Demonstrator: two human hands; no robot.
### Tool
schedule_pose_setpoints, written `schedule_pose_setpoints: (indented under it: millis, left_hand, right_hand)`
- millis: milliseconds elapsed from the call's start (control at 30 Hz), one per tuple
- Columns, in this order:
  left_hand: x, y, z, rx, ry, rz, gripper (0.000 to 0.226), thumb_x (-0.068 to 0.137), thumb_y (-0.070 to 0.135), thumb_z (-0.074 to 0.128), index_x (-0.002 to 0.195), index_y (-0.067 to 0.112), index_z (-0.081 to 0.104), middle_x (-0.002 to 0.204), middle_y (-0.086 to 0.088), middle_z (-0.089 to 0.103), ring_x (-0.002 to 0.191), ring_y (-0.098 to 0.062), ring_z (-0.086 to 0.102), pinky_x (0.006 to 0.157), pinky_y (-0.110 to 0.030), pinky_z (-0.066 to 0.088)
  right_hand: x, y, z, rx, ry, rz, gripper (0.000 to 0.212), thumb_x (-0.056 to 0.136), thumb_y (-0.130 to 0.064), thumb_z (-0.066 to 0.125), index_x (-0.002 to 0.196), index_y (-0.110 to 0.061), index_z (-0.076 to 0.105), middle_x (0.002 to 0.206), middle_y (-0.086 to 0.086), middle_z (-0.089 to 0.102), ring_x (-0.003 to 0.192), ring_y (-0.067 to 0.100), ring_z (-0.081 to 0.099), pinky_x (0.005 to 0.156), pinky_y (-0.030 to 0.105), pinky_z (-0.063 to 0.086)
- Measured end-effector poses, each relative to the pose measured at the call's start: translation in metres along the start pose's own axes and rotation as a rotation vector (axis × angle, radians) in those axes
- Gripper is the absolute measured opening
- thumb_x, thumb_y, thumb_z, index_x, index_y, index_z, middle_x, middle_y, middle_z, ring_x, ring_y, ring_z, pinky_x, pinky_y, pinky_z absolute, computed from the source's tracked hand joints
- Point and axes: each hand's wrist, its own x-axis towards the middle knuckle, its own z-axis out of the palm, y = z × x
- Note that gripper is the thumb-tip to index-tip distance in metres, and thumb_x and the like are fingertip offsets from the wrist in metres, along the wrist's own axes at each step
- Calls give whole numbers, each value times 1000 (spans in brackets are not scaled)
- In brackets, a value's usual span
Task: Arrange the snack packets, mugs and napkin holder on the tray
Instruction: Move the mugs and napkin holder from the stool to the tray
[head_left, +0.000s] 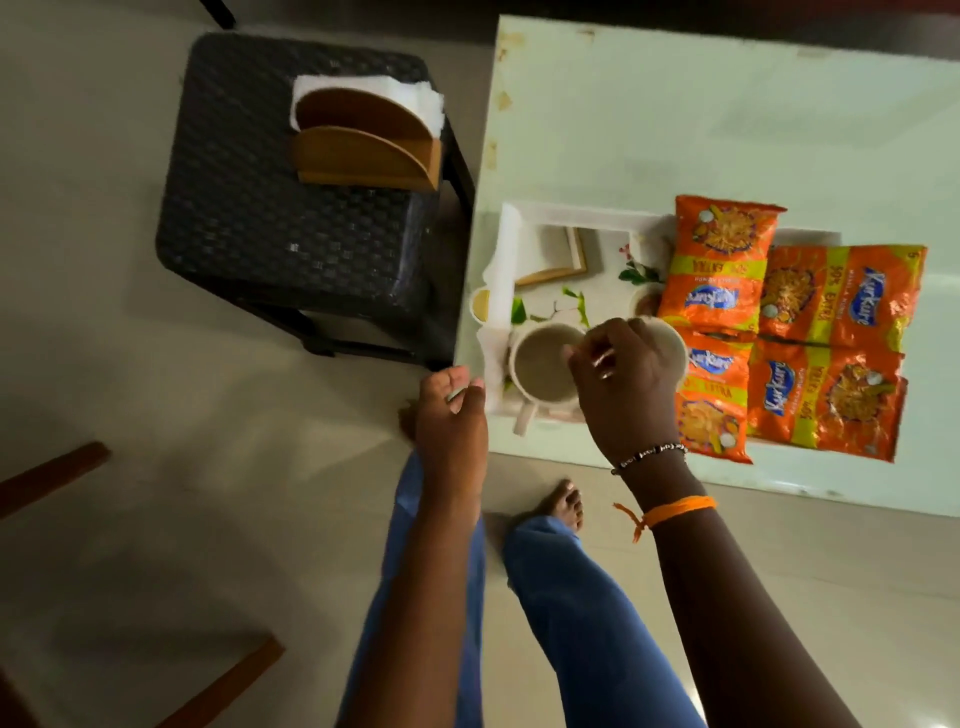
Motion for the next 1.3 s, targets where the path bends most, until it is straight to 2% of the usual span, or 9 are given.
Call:
schedule_pose_setpoints:
  millis: [67,267,500,600,733,867,1000,1167,1300]
  left_hand:
    - [16,13,-10,-43,11,-9,23,90,7,52,113,9,55,106,-2,59,96,-13,57,86,-22,47]
    - [86,59,-45,-116,19,41,18,89,5,51,102,16,59,94,8,61,86,0,57,77,-14,45]
    - [165,111,-79,-107,19,88,19,91,11,51,108,18,55,98,11,58,90,1,56,67,0,45]
    - [170,115,-79,-45,-8,79,32,91,16,53,123,18,47,117,5,54,100,-3,52,63,-4,45]
    - [200,123,-79,90,-89,21,40,93,16,50,131,24,43,138,4,47,119,-8,46,66,-7,38]
    - [208,130,-86,107,-30,168,20,92,13,49,107,21,61,125,-2,59,108,-4,55,76,-1,43]
    - [196,118,-72,57,-22,156,17,91,9,51,104,16,58,121,-7,60,113,-11,57,98,-22,46]
    - [160,106,-55,-46,5,173,19,90,5,51,106,16,51,102,9,58,100,-3,58,76,-2,46]
    - [128,97,-36,-16,-76,184,25,91,5,50,111,18,51,107,9,56,98,3,56,82,-3,46]
  right_hand:
    - [15,-27,13,47,-67,-80,7,80,-7,64,80,0,61,87,19,61,74,33,58,70,48,49]
    - [70,-97,63,99,-172,-197,5,82,-3,57,80,-4,62,86,16,61,72,30,60,71,47,52]
    - [140,-146,110,32,-66,-206,38,78,-4,62,115,-6,53,121,17,50,77,23,59,75,39,54]
    - [151,-140,106,-47,-110,-241,55,74,-6,70,125,-12,48,127,14,46,76,14,53,75,34,54]
    - [169,-135,120,-119,-168,-220,49,72,-11,74,117,-11,55,124,12,51,85,20,57,78,34,52]
    - [170,-141,122,-131,-172,-274,45,74,-12,72,114,-8,53,122,15,51,107,30,52,86,33,45]
    - [158,-129,113,-127,-192,-312,43,80,-8,65,118,0,48,122,21,48,105,34,54,88,43,52]
    - [132,-101,82,-84,-211,-293,42,84,-8,59,122,1,47,121,22,48,105,35,54,94,44,47]
    - [115,-68,38,-142,-202,-281,39,87,-6,55,125,0,48,123,25,45,103,37,55,94,45,48]
